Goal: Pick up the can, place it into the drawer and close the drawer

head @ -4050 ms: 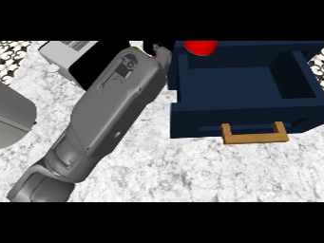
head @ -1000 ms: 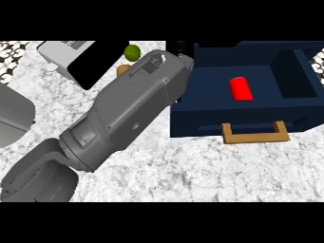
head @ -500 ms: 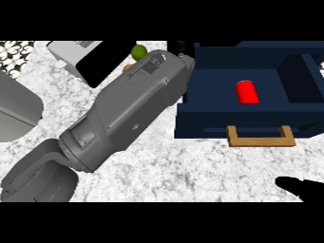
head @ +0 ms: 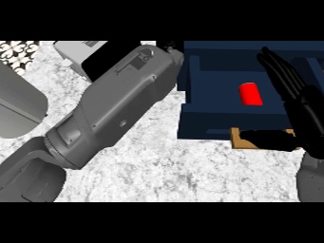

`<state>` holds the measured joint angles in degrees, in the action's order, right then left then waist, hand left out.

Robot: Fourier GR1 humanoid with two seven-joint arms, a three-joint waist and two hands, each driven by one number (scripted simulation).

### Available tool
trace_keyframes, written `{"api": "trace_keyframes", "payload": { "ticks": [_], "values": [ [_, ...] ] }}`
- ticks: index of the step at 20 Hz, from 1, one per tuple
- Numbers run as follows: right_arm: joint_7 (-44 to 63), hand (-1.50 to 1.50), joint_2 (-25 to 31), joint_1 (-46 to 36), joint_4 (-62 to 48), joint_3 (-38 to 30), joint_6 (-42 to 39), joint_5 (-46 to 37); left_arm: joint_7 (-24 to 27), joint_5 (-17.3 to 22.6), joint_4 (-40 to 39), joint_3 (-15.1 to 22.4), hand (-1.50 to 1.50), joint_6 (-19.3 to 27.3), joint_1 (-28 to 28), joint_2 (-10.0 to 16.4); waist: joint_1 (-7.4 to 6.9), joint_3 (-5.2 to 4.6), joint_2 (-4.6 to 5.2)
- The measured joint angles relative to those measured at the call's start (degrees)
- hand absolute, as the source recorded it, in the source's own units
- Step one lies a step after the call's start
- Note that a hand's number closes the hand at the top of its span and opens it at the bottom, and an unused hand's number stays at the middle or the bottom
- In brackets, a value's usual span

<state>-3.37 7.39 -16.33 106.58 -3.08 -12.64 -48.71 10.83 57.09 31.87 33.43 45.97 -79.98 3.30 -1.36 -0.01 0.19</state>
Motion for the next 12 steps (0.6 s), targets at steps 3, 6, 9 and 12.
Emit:
{"api": "trace_keyframes", "payload": {
  "ticks": [3,6,9,12],
  "values": [
    [-1.18,-1.5,0.81,-4.01,-7.19,1.97,2.23,-4.3,-1.19,-1.02,1.76,0.28,-1.5,0.21,1.04,1.39,-0.34,0.0,-0.06],
    [-1.58,-1.5,1.28,-7.27,-14.3,4.18,4.74,-9.24,-2.33,-1.85,3.26,0.34,-1.5,0.39,1.88,2.99,-0.63,0.0,-0.05],
    [-1.17,-1.5,0.5,-10.9,-21.94,5.53,8.51,-13.57,-4.17,-2.7,4.7,0.32,-1.5,0.77,2.26,4.59,-0.67,0.0,-0.05],
    [-2.31,-1.5,0.33,-13.86,-30.76,4.56,13.58,-15.84,-5.76,-3.57,7.43,0.53,-1.5,0.64,3.68,6.79,-0.97,0.02,-0.04]
  ]
}}
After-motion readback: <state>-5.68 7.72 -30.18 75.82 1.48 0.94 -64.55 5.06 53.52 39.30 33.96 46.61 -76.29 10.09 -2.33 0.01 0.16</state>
